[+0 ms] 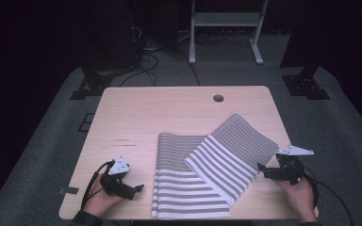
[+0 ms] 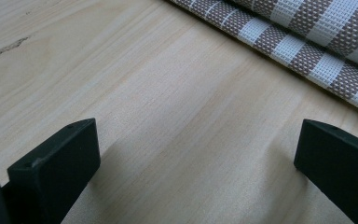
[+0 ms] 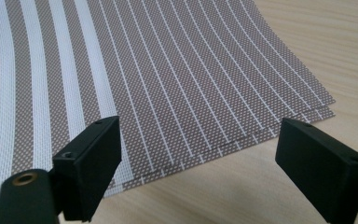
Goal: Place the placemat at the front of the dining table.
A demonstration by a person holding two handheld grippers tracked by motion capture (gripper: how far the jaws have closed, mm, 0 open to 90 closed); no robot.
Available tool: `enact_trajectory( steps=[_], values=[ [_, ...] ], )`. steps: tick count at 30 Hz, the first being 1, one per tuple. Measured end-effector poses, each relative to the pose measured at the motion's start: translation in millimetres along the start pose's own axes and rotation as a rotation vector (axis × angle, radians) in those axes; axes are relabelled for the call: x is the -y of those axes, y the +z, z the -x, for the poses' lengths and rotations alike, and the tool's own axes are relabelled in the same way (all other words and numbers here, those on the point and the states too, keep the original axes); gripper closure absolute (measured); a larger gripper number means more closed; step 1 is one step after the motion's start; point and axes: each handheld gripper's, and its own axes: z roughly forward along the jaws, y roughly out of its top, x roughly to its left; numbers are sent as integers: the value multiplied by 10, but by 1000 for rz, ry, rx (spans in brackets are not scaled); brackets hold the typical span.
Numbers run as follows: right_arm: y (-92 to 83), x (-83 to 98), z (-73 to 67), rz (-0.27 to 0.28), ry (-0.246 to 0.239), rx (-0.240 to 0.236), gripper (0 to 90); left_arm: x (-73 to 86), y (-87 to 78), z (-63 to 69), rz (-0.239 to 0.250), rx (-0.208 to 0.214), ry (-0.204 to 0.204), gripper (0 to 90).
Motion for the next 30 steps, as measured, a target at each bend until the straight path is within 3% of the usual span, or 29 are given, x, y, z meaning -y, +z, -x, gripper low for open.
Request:
enact_trajectory(
  steps=[17, 30],
  values=[
    [108, -279, 187, 16, 27, 55, 217, 2, 0, 2, 2, 0, -2, 0],
    [327, -348, 429, -32, 74, 101, 258, 2, -1, -1, 0, 1, 1, 0]
  ],
)
